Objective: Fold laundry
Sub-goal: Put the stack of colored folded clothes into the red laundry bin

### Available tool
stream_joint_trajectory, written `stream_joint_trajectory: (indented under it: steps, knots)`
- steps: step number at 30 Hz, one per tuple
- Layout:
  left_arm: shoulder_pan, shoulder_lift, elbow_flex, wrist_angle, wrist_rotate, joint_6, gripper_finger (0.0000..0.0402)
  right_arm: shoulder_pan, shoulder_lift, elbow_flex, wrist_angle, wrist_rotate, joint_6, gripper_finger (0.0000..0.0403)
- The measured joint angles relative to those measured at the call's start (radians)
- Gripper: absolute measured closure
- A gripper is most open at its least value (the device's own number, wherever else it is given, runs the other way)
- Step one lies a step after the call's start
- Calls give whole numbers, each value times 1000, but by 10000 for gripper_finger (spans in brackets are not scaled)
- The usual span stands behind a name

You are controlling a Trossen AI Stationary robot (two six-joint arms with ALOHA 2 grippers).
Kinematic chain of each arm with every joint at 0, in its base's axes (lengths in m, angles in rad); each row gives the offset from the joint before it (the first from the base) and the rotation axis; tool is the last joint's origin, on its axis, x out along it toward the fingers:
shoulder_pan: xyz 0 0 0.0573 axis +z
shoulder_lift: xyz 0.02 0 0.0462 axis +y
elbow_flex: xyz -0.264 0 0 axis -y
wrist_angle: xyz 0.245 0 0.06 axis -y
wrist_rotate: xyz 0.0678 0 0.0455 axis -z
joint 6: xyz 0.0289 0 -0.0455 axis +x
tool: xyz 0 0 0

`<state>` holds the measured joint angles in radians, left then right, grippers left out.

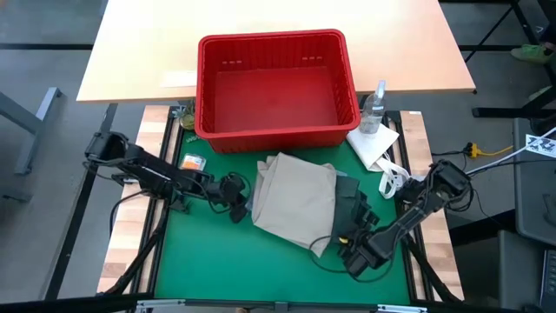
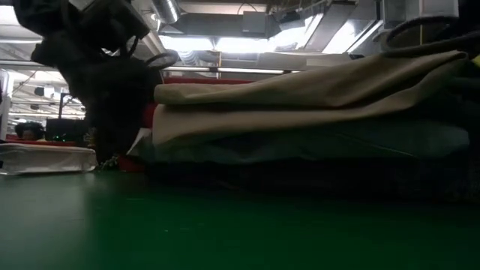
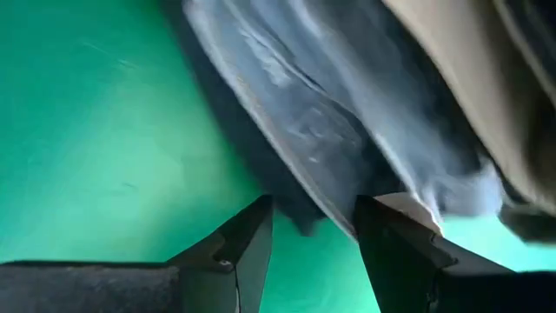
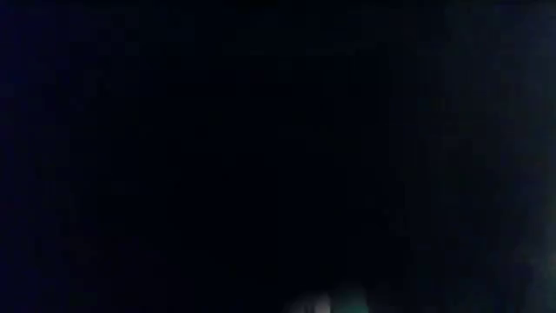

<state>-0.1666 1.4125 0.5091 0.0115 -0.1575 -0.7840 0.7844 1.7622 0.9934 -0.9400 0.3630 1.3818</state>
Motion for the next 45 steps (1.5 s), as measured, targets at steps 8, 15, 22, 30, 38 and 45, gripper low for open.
stream_joint_trajectory:
  steps: [8, 15, 22, 30, 38, 45]
  knots:
    - [-128, 112, 2, 73, -23, -36, 241, -80, -3, -4, 19, -68, -179, 236]
    - [-246, 137, 3, 125, 11, -139, 241, -85, -2, -4, 12, -77, -339, 236]
    - [-380, 127, 1, 177, 94, -290, 241, -85, -13, 1, 7, -114, -421, 236]
    - [-401, 65, -1, 113, 91, -343, 241, -84, -57, 108, -188, -129, -423, 236]
    - [-303, 46, -1, 78, 63, -336, 241, -84, -99, 171, -312, -126, -423, 236]
    - [-241, 45, 1, -18, 60, -332, 241, -84, -105, 201, -378, -127, -423, 236]
